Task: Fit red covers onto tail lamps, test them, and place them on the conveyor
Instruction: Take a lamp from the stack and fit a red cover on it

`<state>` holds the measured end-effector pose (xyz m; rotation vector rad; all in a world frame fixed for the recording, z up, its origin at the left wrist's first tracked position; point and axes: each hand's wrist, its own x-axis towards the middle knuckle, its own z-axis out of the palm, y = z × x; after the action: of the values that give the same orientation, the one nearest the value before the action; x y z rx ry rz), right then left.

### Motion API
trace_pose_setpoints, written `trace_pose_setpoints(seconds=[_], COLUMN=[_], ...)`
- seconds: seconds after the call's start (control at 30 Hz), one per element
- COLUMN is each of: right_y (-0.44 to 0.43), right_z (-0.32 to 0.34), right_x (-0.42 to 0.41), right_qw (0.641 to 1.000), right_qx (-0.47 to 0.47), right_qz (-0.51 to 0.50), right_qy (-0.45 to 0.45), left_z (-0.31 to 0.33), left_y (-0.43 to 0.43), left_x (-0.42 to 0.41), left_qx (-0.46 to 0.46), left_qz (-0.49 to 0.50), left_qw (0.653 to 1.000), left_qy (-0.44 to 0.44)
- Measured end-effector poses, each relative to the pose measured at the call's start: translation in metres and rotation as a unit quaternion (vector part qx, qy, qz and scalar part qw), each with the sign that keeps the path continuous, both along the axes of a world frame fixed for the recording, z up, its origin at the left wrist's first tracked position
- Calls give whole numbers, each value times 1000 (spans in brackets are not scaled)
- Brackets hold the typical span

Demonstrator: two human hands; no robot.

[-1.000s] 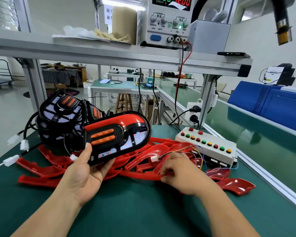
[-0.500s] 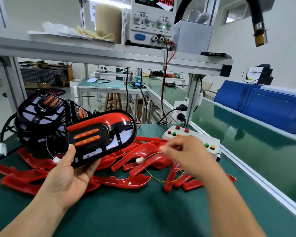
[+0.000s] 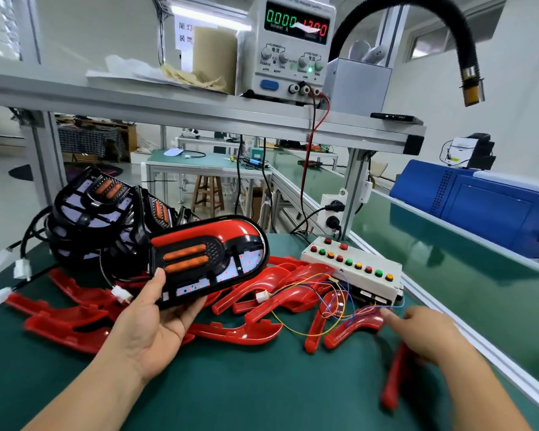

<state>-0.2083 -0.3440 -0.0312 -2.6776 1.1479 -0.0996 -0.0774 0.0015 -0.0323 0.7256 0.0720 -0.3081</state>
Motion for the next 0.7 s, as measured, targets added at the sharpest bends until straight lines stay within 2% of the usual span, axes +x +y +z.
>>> trace_pose_setpoints(seconds=[0.1, 0.17, 0.23, 0.3, 0.37, 0.4, 0.47, 0.53, 0.57, 0.6, 0.7], right_y=[0, -1, -1, 5, 24, 37, 66, 101, 118, 133, 161], right_z=[4, 15, 30, 51, 76, 87, 101, 102, 97, 88, 56], right_x=[-6, -15, -22, -27, -24, -20, -6, 17, 30, 42, 66], right_qw=[999, 1000, 992, 964, 905, 863, 748, 630, 597, 584, 596], right_qx=[-6, 12, 59, 93, 172, 222, 352, 482, 526, 555, 597], right_qz=[-1, -4, 4, 23, 61, 102, 188, 258, 271, 267, 230], right_qy=[34, 2, -109, -248, -384, -442, -530, -552, -542, -529, -486], left_z=[2, 4, 5, 5, 4, 3, 2, 0, 0, 0, 1], left_y=[2, 4, 4, 3, 3, 3, 2, 1, 0, -1, -2], left_x=[-2, -4, -4, -4, -3, -3, -3, -3, -4, -4, -6], left_qx=[-11, -23, -37, -53, -68, -75, -83, -83, -78, -72, -54], left_qz=[-8, -13, -17, -21, -29, -32, -36, -36, -37, -39, -51], left_qw=[1000, 1000, 999, 998, 997, 997, 996, 996, 996, 997, 997], left_qy=[11, 17, 20, 22, 19, 16, 12, 11, 8, 4, -5])
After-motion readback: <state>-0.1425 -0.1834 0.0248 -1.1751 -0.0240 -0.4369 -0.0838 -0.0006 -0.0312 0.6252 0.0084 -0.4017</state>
